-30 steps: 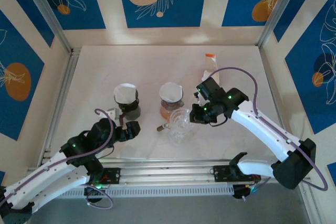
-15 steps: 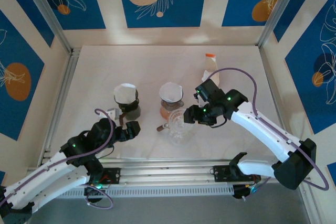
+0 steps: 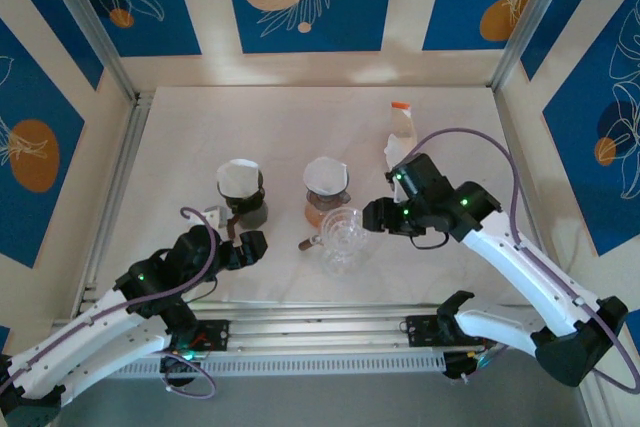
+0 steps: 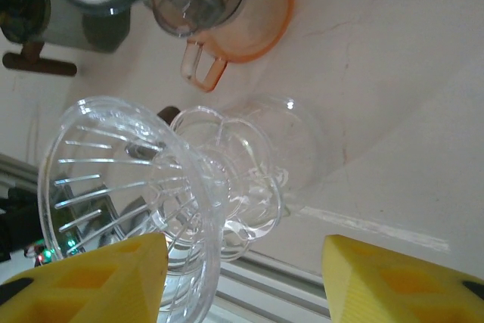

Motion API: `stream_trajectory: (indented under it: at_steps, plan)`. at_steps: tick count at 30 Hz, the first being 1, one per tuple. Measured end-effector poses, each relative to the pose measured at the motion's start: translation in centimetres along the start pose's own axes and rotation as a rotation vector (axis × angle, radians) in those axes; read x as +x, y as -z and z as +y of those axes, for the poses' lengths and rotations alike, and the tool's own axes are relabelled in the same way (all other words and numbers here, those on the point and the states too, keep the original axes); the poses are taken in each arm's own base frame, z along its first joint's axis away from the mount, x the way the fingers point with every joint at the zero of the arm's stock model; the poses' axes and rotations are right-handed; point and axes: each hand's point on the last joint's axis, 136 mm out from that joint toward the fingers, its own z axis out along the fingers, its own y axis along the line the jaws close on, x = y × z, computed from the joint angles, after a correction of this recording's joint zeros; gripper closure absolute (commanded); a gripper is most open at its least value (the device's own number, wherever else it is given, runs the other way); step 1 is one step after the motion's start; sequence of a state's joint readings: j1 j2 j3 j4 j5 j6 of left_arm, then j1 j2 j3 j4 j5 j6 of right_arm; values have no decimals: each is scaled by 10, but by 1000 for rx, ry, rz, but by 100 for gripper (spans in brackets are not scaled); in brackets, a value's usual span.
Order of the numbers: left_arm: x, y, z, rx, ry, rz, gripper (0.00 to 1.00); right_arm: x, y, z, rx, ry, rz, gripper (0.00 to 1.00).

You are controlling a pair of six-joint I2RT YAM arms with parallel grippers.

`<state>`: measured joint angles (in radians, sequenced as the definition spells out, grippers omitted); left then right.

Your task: Place the coffee filter in the dripper

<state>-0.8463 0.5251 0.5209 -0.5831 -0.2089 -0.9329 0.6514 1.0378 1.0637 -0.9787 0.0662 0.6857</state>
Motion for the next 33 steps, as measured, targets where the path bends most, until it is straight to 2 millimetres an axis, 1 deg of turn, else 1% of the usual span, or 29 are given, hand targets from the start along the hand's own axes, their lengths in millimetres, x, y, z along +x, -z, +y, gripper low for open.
stream_trajectory:
  at_steps: [2,6,11,16,18,22,25,29,31,33]
  plan:
    - [0,0,0,0,0,0,0,7,-6,4,-11,21,25,44]
    - [0,0,0,0,0,0,0,10,-14,14,-30,54,47,55]
    - [0,0,0,0,0,0,0,11,-21,17,-25,64,64,60]
    - [0,0,-1,1,1,-1,0,9,-22,20,-37,59,57,63]
    - [-1,-1,-1,4,1,-3,0,8,-22,22,-46,56,55,62]
    - [-2,-2,-3,6,2,-5,0,8,-22,22,-47,44,55,46]
    - [-1,-2,-2,5,1,-4,0,8,-23,18,-25,37,52,39]
    - [-1,-2,-2,5,1,-4,0,5,-17,8,24,36,14,37]
    - [-1,-2,-3,6,1,-3,0,1,-10,2,48,38,-31,36]
    - [-1,-2,-3,9,1,0,0,-7,2,-5,72,37,-92,38]
